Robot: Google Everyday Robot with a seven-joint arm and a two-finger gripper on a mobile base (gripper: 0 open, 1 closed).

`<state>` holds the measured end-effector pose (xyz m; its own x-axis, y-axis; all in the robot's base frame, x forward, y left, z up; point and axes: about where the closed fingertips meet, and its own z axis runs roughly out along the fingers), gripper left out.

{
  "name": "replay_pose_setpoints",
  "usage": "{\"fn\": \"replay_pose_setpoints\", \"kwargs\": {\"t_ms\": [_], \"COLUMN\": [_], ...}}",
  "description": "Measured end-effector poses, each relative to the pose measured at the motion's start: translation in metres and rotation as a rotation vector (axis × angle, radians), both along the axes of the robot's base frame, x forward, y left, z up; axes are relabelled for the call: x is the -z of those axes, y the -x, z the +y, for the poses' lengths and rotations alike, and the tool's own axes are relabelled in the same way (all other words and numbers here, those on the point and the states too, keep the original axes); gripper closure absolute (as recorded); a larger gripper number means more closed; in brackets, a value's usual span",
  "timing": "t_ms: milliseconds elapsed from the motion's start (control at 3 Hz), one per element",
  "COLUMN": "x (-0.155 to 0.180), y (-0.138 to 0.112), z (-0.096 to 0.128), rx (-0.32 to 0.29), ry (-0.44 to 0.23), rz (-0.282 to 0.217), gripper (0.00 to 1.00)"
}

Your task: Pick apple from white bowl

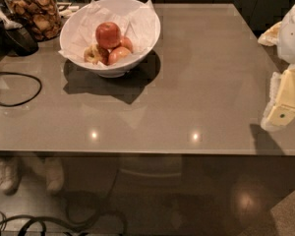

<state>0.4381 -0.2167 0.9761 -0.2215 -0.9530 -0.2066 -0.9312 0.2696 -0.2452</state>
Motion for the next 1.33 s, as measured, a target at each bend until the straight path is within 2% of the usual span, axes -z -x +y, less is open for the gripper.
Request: {"fn": "replay_pose_setpoints", "kwargs": {"t_ms": [333,667,1000,1333], "x": [0.0,-0.021,-0.074,-0.081], "y": [0.0,-0.025,-0.096,-0.102], "z": [0.0,0.013,0.061,0.068], "rx": [0.0,-0.032,-0.123,-0.13], "ry": [0.0,-0.037,-0.056,-0.068], "rz": [0.0,-0.034,-0.111,-0.142], "gripper": [0.0,0.0,0.0,0.0]}}
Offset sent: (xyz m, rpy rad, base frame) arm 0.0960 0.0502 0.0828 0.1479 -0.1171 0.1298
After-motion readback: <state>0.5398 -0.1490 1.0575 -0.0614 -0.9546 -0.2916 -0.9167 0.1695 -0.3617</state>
